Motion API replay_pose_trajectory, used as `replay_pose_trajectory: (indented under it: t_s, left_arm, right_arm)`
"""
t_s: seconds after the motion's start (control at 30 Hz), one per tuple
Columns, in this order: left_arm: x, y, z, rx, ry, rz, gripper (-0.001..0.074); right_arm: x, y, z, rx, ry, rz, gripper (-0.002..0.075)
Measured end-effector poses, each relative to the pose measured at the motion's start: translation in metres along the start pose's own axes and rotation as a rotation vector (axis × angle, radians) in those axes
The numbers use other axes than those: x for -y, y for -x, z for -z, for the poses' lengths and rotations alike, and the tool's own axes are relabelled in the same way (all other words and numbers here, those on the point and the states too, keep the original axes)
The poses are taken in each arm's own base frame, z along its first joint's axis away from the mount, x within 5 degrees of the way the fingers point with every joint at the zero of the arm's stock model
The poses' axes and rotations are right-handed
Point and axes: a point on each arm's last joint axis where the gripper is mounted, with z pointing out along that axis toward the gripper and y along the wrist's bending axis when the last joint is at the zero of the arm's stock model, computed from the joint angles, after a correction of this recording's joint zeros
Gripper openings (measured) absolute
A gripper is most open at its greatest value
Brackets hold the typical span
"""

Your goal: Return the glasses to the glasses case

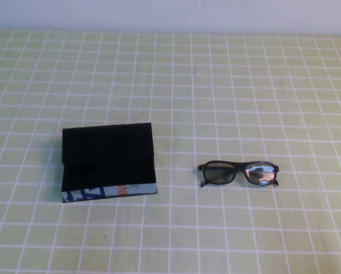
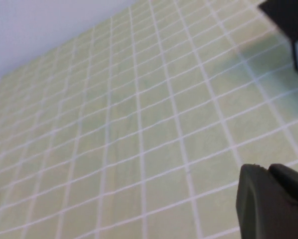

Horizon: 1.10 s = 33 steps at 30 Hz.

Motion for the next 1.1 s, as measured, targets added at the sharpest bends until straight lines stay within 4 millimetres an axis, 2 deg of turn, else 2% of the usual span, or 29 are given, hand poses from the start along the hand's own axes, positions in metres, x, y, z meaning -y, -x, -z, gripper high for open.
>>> replay_pose_trajectory:
  t_s: [0.27,0.37,1.1]
  left_arm:
    - [0.008,0.01,0.001,0.093,-0.102,0.357,-0.0004]
    - [0.008,0.011,0.001,0.106,-0.11,0.418,-0.0004]
    - [0.008,0.011,0.001,0.103,-0.117,0.439,-0.0004]
  right_arm:
    - [0.0,0.0,0.0,0.0,0.0,0.0,-0.0013]
    - [0.0,0.0,0.0,0.0,0.0,0.0,-0.0013]
    - [0.0,0.0,0.0,0.0,0.0,0.0,-0.0013]
